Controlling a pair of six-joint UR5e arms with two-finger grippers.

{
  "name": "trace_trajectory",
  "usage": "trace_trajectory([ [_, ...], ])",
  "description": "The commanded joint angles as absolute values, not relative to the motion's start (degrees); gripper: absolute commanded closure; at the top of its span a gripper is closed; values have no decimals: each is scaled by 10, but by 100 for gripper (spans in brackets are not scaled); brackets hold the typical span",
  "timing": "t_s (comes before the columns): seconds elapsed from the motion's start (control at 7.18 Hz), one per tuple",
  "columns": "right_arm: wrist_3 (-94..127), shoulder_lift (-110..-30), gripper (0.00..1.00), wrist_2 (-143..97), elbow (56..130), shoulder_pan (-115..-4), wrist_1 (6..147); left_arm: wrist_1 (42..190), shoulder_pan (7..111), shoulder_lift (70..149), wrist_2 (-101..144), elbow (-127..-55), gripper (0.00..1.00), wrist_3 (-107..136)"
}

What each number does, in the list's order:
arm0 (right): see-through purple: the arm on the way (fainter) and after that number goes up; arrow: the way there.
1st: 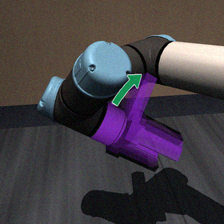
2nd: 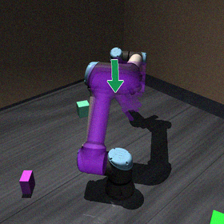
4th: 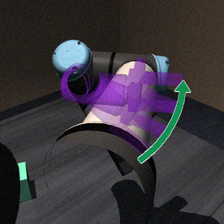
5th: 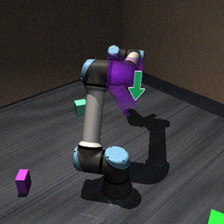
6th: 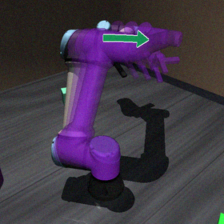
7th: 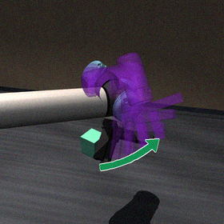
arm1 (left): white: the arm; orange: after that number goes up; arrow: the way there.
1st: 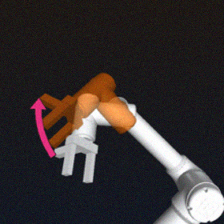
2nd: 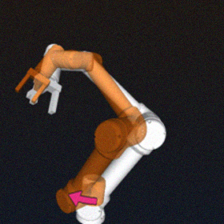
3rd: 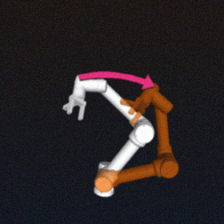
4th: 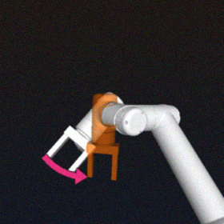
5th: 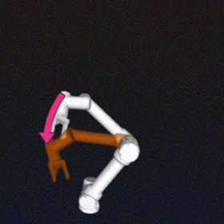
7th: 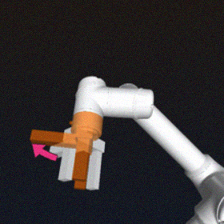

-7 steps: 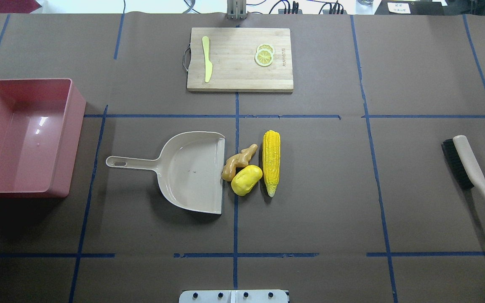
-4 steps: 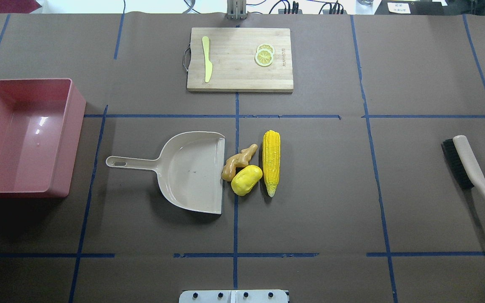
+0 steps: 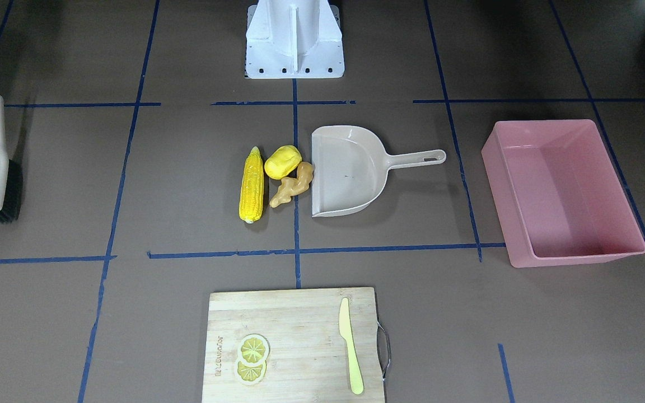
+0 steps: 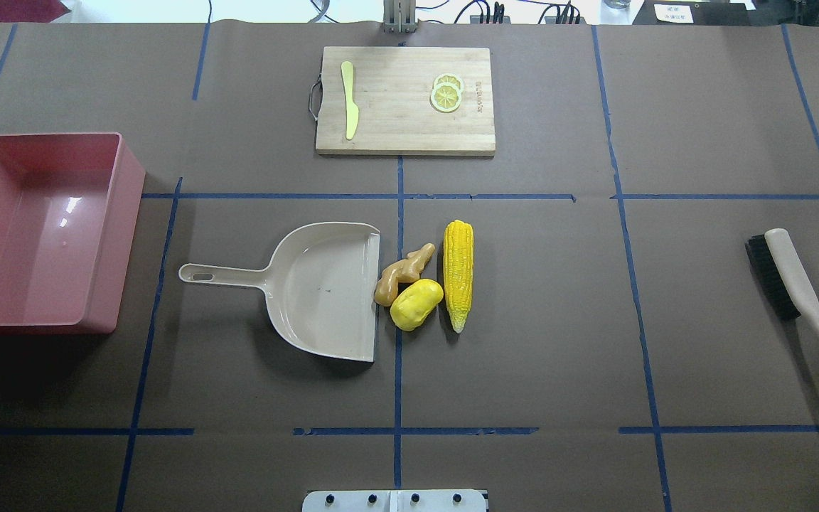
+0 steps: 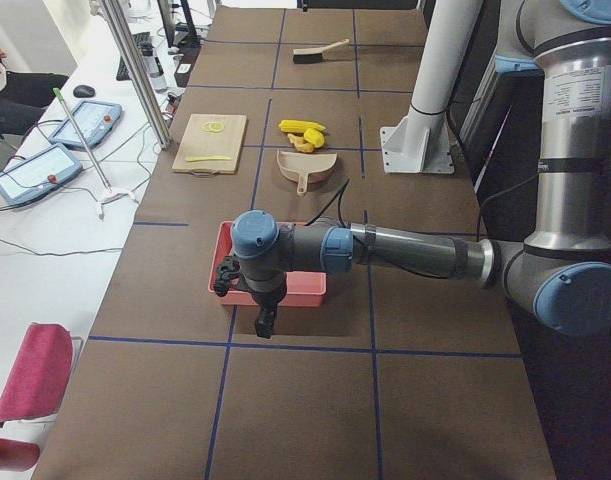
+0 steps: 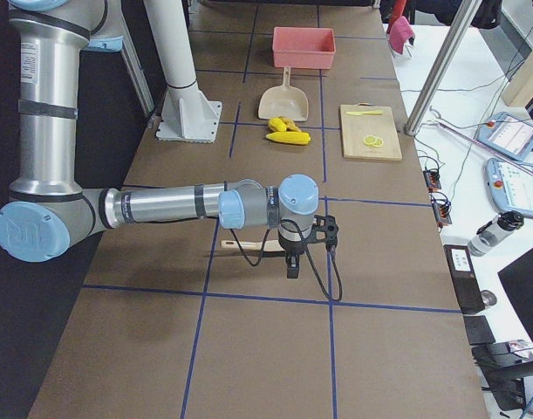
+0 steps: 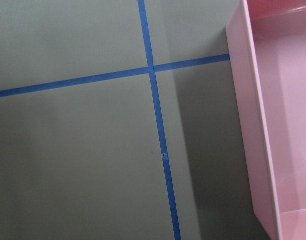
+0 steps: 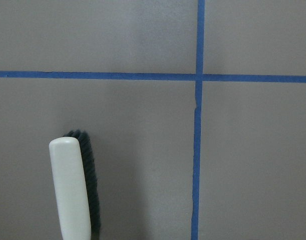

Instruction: Sweep and dump trash into bin

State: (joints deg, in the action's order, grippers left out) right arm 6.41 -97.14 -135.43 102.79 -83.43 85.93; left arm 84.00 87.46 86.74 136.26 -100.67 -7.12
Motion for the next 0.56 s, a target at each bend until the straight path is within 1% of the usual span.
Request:
trace_trajectory([
  [0.0, 87, -990, 0, -1354, 1028, -807, 792, 873, 841, 883, 1407, -1028, 0, -68],
  [0.14, 123, -1018, 0, -1352, 1036, -789, 758, 878, 789, 902, 1405, -1045, 0, -69],
  [0.28, 153, -1050, 0, -1349, 1045, -768, 712, 878, 747, 938, 1405, -1061, 0, -69],
  [0.42, 223, -1066, 1, -1347, 1073, -734, 709, 877, 706, 983, 1404, -1074, 0, -69],
])
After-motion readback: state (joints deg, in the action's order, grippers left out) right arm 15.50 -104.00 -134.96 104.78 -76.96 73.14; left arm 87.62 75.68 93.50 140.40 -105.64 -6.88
